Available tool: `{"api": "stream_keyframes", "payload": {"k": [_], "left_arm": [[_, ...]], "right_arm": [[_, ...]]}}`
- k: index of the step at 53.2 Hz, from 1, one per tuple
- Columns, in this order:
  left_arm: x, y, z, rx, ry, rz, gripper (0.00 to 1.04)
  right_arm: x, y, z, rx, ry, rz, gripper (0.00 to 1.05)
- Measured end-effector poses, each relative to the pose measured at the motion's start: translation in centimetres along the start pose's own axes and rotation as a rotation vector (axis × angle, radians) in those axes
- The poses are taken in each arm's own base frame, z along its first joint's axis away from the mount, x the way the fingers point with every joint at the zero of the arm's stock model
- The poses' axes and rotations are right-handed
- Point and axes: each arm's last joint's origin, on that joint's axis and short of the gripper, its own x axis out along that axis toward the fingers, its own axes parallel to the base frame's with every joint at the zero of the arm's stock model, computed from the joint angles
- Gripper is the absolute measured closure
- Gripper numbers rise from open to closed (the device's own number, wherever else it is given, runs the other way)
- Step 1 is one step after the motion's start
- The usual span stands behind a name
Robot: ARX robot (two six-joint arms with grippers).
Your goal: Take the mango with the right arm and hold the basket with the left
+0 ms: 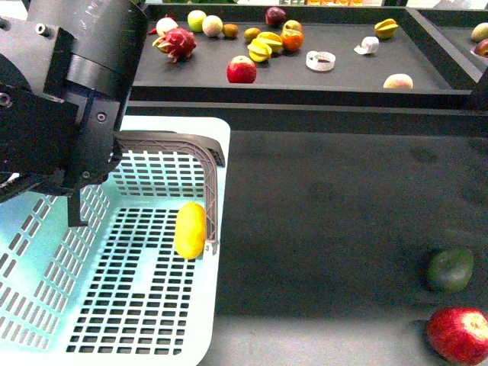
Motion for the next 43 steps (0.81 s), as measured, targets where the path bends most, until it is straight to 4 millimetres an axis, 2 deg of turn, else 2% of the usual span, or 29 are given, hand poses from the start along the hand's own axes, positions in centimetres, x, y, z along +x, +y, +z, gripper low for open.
{"api": "stream_keyframes", "payload": {"k": [5,10,13,17,19,23,28,32,34,43], "left_arm": [[-0.7,-0.7,0.7,0.031,-0.044,0.011,0.57],[-2.1,-1.7,1.2,0.091,-0.072,0.002,0.42],[-3.6,-2.7,1.6,0.153,-0.083,-0.017,0.31],[-7.1,-5.4,3.0,0.252,-0.154,-0.117,0.12],[-8.4,-6.4,3.8,0.289,-0.207,-0.166,0.07],[-10.6,-7.5,5.4,0.324,-0.279,-0.263,0.09],[-11.8,-7.3,6.2,0.469,-0.338,-0.332,0.08],[-11.6,-5.7,6.9,0.698,-0.369,-0.336,0.08],[-11.2,-4.8,7.4,0.750,-0.383,-0.324,0.08],[-10.1,-1.3,9.8,0.838,-0.383,-0.271,0.08]], "right_arm": [[0.0,0.0,0.0,0.000,0.000,0.000,0.08],[0.0,0.0,0.0,0.000,0.000,0.000,0.08],[0.0,0.0,0.0,0.000,0.000,0.000,0.08],[0.0,0.0,0.0,0.000,0.000,0.000,0.08],[0.0,0.0,0.0,0.000,0.000,0.000,0.08],[0.0,0.0,0.0,0.000,0.000,0.000,0.08],[0.0,0.0,0.0,0.000,0.000,0.000,0.08],[0.0,0.0,0.0,0.000,0.000,0.000,0.08],[0.0,0.0,0.0,0.000,0.000,0.000,0.08],[0.0,0.0,0.0,0.000,0.000,0.000,0.08]]}}
